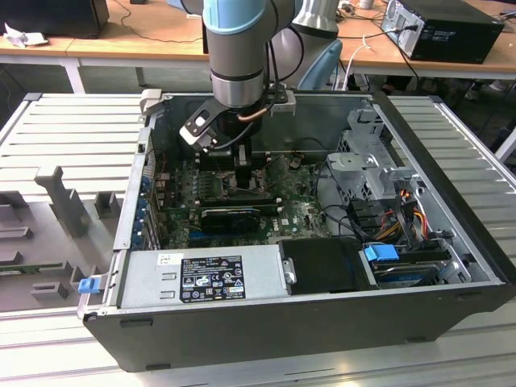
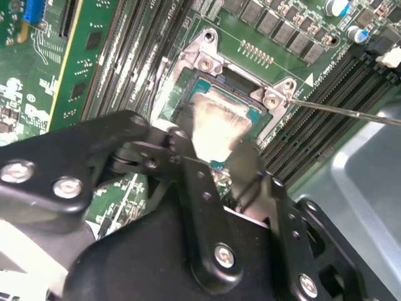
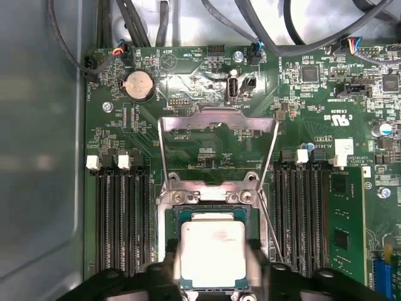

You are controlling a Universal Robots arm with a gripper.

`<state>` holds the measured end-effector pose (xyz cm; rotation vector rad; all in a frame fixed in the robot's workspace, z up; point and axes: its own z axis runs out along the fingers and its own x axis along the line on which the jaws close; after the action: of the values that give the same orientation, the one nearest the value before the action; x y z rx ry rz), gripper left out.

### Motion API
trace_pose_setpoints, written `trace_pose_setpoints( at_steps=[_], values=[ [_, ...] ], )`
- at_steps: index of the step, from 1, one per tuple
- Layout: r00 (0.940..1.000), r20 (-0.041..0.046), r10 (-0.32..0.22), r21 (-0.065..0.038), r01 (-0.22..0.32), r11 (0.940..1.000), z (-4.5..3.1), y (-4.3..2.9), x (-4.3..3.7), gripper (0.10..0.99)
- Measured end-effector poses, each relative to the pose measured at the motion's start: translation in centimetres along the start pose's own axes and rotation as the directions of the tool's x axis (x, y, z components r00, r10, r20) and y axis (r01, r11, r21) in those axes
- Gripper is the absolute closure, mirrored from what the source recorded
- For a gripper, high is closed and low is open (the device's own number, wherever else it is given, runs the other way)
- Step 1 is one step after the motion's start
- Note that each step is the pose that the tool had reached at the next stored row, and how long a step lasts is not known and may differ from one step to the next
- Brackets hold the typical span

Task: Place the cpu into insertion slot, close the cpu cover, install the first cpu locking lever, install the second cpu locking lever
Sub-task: 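Place the cpu into insertion slot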

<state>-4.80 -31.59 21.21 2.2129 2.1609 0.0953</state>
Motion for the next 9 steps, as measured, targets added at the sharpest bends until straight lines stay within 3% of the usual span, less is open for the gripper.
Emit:
trace_pose_setpoints(
  at_steps=[2, 3, 4, 5, 6, 7, 9],
  values=[
    [1.0000, 0.0000, 0.000, 0.000, 0.000, 1.0000, -0.14, 0.01, 0.00, 0.686],
    [1.0000, 0.0000, 0.000, 0.000, 0.000, 1.0000, -0.19, 0.01, 0.00, 0.686],
    [1.0000, 0.0001, 0.000, 0.000, 0.000, 1.0000, -0.25, 0.02, 0.00, 0.745],
    [1.0000, 0.0001, 0.000, 0.000, 0.000, 1.0000, -0.31, 0.03, 0.00, 0.808],
    [1.0000, 0.0001, 0.000, 0.000, 0.000, 1.0000, -0.44, 0.03, 0.00, 0.929],
    [1.0000, 0.0001, 0.000, 0.000, 0.000, 1.0000, -0.51, 0.04, 0.00, 0.980],
    [1.0000, 0.0000, 0.000, 0.000, 0.000, 1.0000, -0.65, 0.05, 0.01, 0.980]
  ],
)
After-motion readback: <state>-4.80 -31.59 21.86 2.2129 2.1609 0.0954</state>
